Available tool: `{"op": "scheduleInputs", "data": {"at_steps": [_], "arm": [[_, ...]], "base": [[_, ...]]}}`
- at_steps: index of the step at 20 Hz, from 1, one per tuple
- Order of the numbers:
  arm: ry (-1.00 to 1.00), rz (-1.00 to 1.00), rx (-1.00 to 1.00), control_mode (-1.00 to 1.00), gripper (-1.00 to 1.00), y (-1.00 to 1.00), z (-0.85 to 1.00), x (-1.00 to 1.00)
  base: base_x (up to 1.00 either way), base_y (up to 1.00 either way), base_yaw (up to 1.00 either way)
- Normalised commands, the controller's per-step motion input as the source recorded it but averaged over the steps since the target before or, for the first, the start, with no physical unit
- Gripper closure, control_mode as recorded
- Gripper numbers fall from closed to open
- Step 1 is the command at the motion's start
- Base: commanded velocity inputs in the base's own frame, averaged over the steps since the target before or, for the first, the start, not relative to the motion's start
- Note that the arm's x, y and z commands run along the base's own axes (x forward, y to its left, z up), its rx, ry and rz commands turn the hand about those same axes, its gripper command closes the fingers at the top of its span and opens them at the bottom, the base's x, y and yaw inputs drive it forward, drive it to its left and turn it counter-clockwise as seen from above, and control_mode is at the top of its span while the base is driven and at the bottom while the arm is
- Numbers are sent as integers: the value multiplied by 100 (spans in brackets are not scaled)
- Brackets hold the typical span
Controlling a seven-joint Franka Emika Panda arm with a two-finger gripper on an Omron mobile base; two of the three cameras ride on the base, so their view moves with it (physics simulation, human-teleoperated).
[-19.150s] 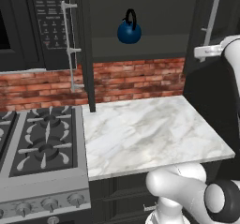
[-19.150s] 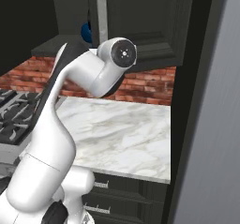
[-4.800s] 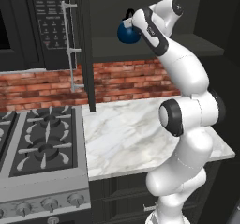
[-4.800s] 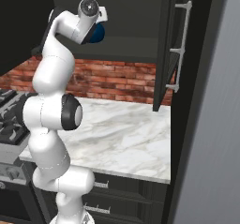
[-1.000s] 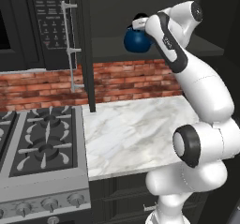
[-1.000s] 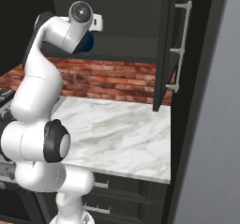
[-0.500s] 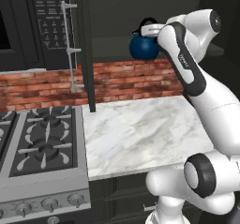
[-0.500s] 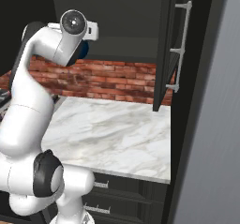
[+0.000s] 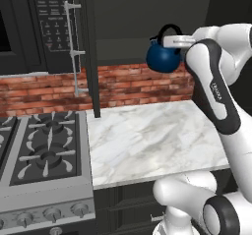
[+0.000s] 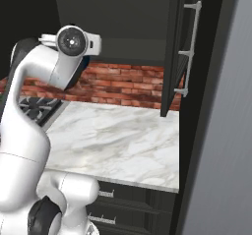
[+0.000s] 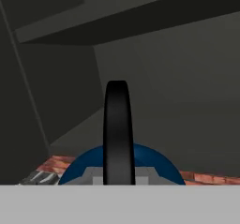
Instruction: Open the cabinet, pick the kettle from the cabinet, and place it in the sink.
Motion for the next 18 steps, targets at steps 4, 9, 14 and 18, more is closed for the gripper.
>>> {"op": "scheduleInputs", "data": {"at_steps": [4,9,14,18], "arm": [[0,1,0,-100,100,-13,-7,-75],[0,4,0,-100,100,-4,-15,-74],[1,9,0,-100,100,0,-21,-65],[-2,12,-2,-100,100,0,-38,-55]], "base": [[0,0,0],[0,0,0],[0,0,0],[0,0,0]]}}
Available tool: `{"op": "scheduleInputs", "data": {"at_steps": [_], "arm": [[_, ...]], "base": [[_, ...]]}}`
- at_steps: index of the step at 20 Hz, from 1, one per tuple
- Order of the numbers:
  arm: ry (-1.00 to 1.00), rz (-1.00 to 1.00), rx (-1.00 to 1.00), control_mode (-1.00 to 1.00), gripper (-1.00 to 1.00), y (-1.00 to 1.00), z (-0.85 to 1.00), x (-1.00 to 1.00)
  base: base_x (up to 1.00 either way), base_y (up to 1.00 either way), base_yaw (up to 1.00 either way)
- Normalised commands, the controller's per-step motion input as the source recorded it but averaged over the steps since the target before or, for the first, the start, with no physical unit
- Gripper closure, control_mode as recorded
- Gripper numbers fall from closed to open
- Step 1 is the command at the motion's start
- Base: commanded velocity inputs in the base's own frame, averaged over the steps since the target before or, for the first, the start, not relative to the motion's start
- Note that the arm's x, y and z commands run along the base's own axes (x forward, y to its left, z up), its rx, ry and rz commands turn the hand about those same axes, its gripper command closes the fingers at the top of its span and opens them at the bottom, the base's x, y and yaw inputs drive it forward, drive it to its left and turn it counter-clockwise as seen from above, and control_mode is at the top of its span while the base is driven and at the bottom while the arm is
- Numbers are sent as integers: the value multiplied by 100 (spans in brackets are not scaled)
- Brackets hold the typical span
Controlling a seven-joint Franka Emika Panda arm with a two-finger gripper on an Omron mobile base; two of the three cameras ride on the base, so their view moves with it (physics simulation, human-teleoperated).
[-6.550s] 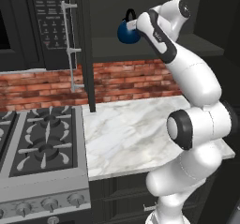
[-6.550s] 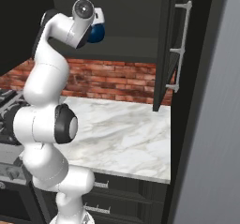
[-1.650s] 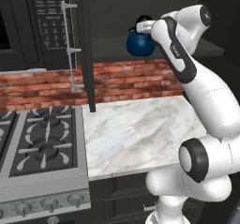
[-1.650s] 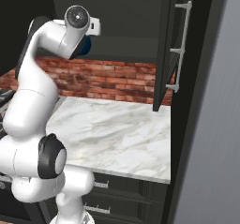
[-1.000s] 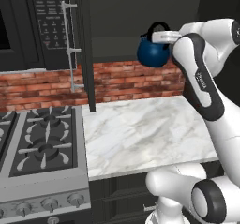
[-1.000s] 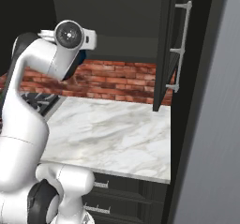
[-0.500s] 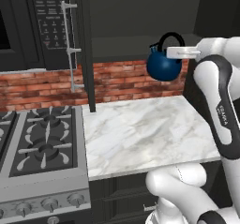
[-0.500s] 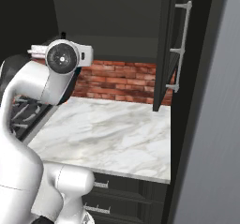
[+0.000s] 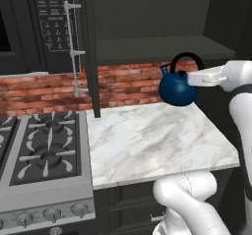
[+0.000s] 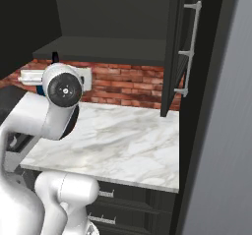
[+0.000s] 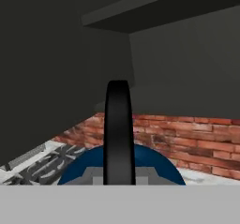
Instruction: Open the cabinet, pick the kettle from the cabinet, and place it in the sink.
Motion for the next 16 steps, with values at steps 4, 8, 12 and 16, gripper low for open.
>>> {"op": "scheduleInputs", "data": {"at_steps": [4,8,12,16], "arm": [[-11,13,0,-100,100,3,-56,-32],[-20,8,0,-100,100,8,-54,-27],[-18,0,0,-100,100,18,-41,-17],[-5,0,0,-100,100,22,-36,-5]], "base": [[0,0,0],[0,0,0],[0,0,0],[0,0,0]]}}
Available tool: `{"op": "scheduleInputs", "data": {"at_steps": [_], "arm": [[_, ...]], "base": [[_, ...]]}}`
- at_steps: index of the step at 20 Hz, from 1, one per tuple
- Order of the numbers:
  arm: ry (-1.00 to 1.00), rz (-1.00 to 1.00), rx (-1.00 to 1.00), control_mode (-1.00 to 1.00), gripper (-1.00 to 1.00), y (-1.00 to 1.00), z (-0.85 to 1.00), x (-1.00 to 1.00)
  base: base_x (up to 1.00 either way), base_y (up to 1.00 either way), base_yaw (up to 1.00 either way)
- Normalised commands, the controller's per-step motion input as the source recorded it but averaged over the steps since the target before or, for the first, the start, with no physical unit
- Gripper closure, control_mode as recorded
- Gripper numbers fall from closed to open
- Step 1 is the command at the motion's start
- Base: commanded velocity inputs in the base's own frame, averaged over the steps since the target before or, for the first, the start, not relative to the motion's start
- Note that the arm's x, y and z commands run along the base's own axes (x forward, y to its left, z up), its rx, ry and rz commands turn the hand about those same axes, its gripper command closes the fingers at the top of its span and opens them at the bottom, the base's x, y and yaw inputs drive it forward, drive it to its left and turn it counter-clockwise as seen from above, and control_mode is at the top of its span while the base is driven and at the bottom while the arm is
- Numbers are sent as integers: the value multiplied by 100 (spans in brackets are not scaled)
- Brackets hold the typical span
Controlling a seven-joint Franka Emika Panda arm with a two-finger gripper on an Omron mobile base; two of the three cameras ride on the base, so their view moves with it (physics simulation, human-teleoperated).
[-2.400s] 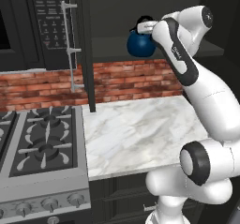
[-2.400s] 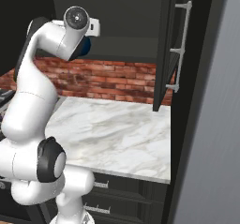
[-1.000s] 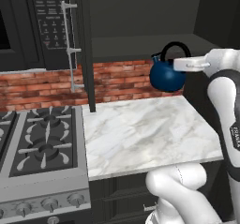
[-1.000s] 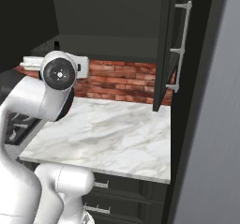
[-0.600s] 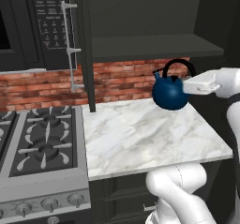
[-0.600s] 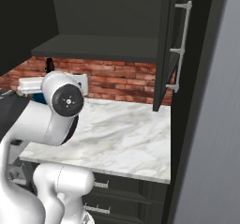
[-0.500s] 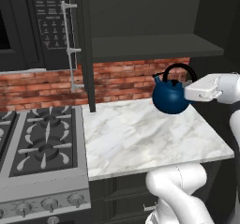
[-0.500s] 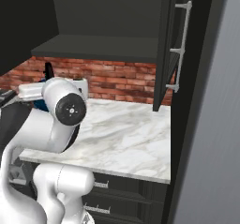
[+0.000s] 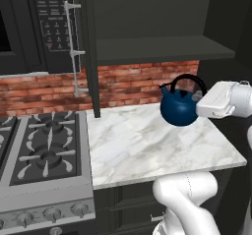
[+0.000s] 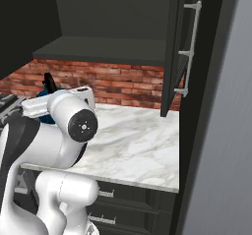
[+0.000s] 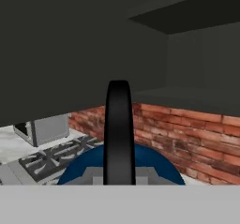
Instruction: Open the cabinet, pick the kettle from the cabinet, and place it in the sink.
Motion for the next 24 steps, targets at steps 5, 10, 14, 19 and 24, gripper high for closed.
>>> {"op": "scheduleInputs", "data": {"at_steps": [5,10,14,19,24], "arm": [[0,0,0,-100,100,20,-38,-1],[0,0,0,-100,100,23,-41,6],[-7,0,0,-100,100,17,-34,14],[-12,1,0,-100,100,15,-28,21],[-11,0,-1,-100,100,17,-27,23]], "base": [[0,0,0],[0,0,0],[0,0,0],[0,0,0],[0,0,0]]}}
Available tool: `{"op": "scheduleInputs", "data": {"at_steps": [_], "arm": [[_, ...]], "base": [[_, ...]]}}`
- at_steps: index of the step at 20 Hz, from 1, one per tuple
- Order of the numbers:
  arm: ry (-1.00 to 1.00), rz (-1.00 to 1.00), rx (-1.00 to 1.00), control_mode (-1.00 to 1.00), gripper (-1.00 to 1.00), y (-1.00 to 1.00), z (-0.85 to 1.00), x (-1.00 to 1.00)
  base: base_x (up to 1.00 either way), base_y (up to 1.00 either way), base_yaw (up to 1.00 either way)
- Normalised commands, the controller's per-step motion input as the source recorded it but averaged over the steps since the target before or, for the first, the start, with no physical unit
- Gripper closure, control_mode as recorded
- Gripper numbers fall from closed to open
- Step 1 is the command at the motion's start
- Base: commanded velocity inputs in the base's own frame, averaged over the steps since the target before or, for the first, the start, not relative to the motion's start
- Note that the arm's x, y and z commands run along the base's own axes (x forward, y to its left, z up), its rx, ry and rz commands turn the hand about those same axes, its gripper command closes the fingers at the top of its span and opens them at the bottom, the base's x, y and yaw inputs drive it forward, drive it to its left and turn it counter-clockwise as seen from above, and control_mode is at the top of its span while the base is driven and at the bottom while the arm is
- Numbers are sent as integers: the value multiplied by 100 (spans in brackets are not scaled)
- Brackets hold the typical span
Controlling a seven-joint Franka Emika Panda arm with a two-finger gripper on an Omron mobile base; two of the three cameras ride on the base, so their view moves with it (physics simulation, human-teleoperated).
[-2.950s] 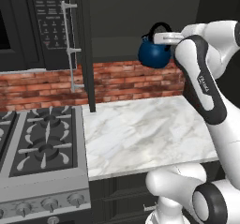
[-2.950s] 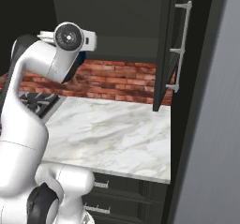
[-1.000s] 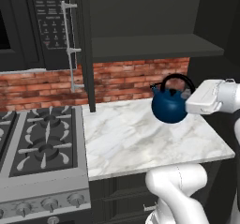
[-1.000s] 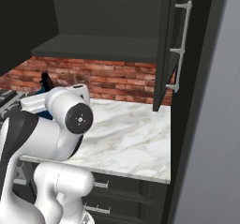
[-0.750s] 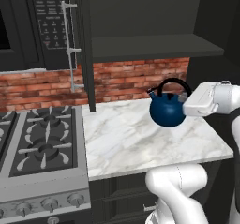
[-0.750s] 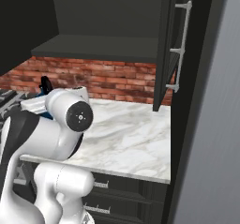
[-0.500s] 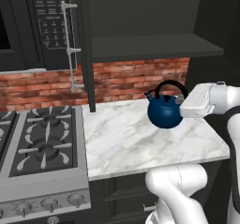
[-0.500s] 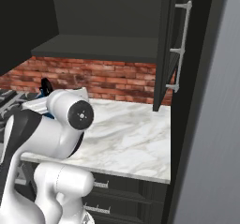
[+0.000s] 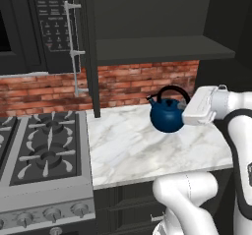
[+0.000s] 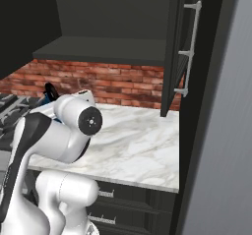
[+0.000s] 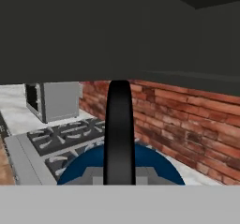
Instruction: Open the cabinet, pick the kettle from the cabinet, and place it in the sink.
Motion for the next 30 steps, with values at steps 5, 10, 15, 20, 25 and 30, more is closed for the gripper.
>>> {"op": "scheduleInputs", "data": {"at_steps": [5,10,15,20,25,30], "arm": [[0,0,-3,-100,100,18,-25,21],[0,0,-6,-100,100,18,-22,19],[0,4,0,-100,100,6,-17,15],[0,4,0,-100,100,1,-17,8],[1,1,0,-100,100,1,-2,1],[0,0,0,-100,100,0,0,0]], "base": [[0,0,0],[0,0,0],[0,0,0],[0,0,0],[0,0,0],[0,0,0]]}}
